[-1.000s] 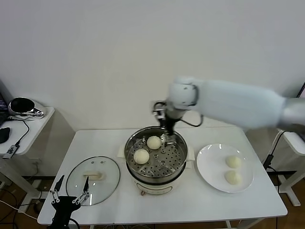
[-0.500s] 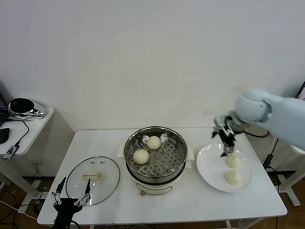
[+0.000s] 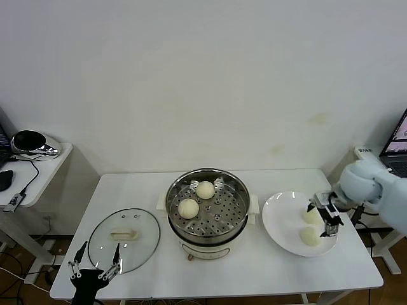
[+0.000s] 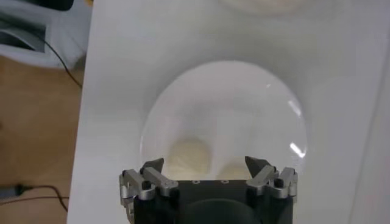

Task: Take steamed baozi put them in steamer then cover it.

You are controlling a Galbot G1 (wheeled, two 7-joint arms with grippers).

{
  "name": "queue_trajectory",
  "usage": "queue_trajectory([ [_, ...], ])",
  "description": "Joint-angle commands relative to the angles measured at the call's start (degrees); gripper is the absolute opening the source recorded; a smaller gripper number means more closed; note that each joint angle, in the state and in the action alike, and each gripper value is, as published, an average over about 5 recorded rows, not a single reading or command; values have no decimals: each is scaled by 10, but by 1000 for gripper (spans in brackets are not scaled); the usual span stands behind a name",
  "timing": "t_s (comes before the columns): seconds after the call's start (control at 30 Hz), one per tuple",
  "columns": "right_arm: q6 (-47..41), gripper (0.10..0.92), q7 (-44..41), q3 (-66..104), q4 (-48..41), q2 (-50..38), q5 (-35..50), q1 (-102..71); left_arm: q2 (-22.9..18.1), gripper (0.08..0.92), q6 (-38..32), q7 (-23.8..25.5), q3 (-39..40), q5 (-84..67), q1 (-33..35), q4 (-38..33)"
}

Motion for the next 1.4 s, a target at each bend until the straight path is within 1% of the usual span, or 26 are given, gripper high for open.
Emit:
queue_trajectory([
  [0.03, 34, 823, 7, 123, -76, 17, -65, -147, -2, 823, 0, 0, -1, 1, 2, -2],
  [0.4, 26, 823, 11, 116, -120, 84, -59, -144, -3, 823, 0, 0, -7, 1, 6, -2],
  [0.63, 21, 812, 11, 108, -139, 107, -65, -140, -4, 823, 0, 0, -9, -1, 4, 1],
  [0.93, 17, 721, 1, 102, -145, 110, -69, -132, -4, 823, -1, -1, -10, -3, 3, 4],
  [1.13, 13, 624, -11, 86, -138, 103, -60, -106, -3, 823, -1, -1, -12, -5, 2, 5],
  [1.23, 8, 581, -22, 70, -123, 90, -46, -81, -3, 823, -2, -1, -12, -6, 2, 5],
  [1.4, -6, 506, -32, 18, -78, 62, 12, 15, 0, 823, -2, -1, -11, -7, 0, 5],
])
